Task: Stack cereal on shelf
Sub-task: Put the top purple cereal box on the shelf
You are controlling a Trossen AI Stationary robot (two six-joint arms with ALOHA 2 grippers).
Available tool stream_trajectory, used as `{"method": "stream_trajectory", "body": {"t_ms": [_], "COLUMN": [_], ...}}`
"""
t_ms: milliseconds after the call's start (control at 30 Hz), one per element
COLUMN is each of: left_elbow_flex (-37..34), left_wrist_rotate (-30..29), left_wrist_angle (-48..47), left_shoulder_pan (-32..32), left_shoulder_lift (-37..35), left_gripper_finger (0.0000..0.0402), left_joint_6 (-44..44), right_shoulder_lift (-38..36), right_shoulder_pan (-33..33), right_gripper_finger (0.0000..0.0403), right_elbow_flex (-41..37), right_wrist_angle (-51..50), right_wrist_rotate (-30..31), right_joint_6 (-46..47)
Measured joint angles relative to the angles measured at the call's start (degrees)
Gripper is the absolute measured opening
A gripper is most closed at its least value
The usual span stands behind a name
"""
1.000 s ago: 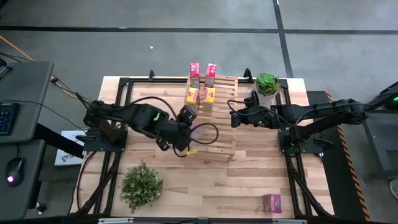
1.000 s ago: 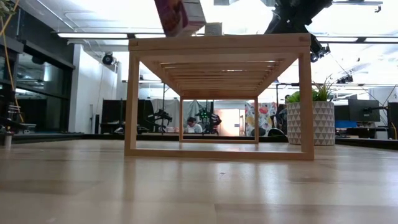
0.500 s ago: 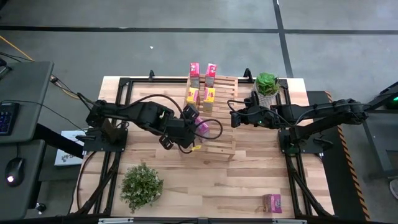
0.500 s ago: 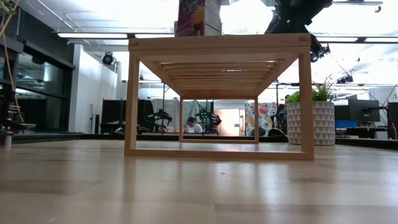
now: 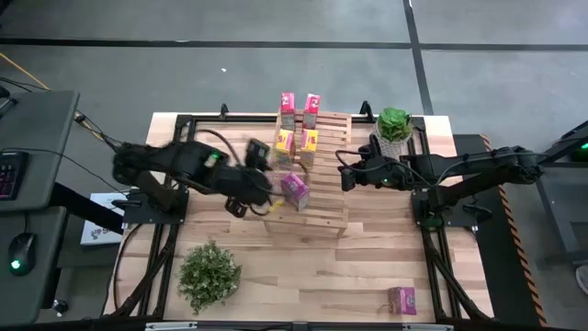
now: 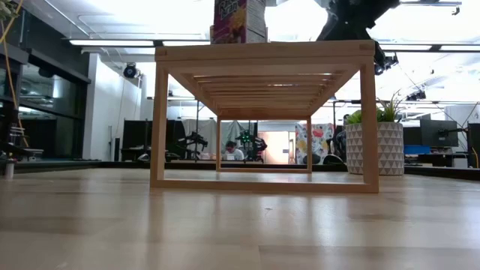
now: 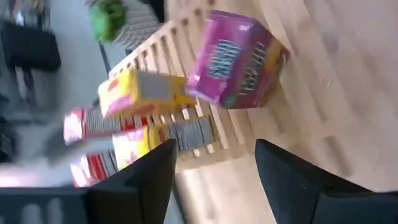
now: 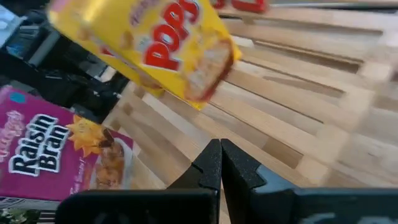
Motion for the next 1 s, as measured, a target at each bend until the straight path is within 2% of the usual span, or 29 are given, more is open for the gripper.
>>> {"method": "stream_trajectory", "body": {"t_ms": [100, 233, 333, 400, 600, 700, 833, 1000], "left_elbow_flex": [0.02, -2.69, -10.03, -17.46, -45.33, -56.35, -64.93, -68.15], "left_wrist_rotate": [0.63, 0.69, 0.46, 0.34, 0.15, 0.21, 0.21, 0.17], "left_wrist_angle": [0.0, 2.45, 7.81, 12.6, 37.34, 49.95, 61.73, 66.59], "left_shoulder_pan": [0.13, 0.09, -1.01, -2.28, -6.25, -7.15, -7.21, -6.79], "left_shoulder_lift": [-4.24, -11.02, -16.66, -20.84, -31.7, -34.56, -35.36, -33.36], "left_gripper_finger": [0.0185, 0.0116, 0.004, 0.0011, 0.0003, 0.0003, 0.0001, 0.0], "left_joint_6": [-10.21, -20.89, -26.63, -30.18, -39.13, -43.93, -51.07, -54.48], "right_shoulder_lift": [0.02, 0.02, 0.0, 0.04, 4.17, 8.17, 13.03, 17.18], "right_shoulder_pan": [0.0, 0.02, 0.49, 1.58, 7.2, 9.52, 10.6, 9.69], "right_gripper_finger": [0.0, 0.0, 0.0, 0.0, 0.0, 0.0, 0.0, 0.0], "right_elbow_flex": [0.0, 0.0, 0.0, 0.0, 0.17, 2.13, 6.97, 13.37], "right_wrist_angle": [4.02, 12.63, 14.54, 14.04, 14.93, 13.48, 8.57, -2.38], "right_wrist_rotate": [-1.64, -10.07, -14.13, -14.38, -13.43, -11.04, -5.92, 0.63], "right_joint_6": [-3.61, -12.11, -13.67, -13.75, -12.36, -12.25, -13.29, -13.66]}}
